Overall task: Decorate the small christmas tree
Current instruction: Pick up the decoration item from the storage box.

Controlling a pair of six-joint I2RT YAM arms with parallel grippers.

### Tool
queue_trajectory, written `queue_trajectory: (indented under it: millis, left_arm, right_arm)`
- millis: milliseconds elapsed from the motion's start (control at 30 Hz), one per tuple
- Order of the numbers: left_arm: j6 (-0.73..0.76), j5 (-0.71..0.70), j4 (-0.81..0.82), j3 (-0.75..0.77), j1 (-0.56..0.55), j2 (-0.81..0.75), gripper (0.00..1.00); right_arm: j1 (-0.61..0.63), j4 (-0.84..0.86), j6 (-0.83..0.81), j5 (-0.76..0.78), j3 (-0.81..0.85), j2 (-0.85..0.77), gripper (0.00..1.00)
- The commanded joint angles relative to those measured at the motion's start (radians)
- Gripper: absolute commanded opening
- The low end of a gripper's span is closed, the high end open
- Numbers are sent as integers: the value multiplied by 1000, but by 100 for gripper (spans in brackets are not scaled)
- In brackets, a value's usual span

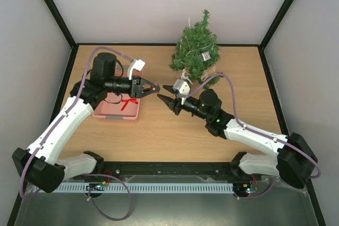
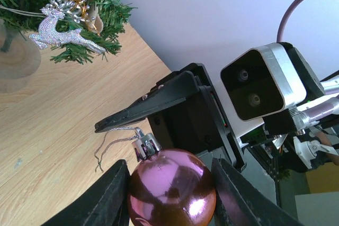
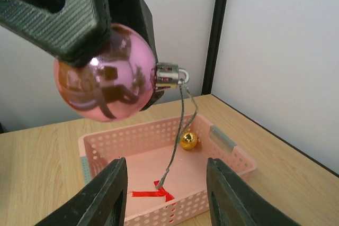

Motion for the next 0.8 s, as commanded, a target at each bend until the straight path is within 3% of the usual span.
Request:
queue_trajectory:
  millis: [0,533,767]
  left_arm:
    - [-13,19,28,-20,-10,-28,31]
    - [-35,29,73,-46,-25,-40,30]
    - [-47,26,90,-67,-31,-51,30]
  right_arm:
    - [10,57,-20,33,35,3,39]
    - [11,59,-43,51,41,30,29]
    - [10,62,-54,72,23,10,2]
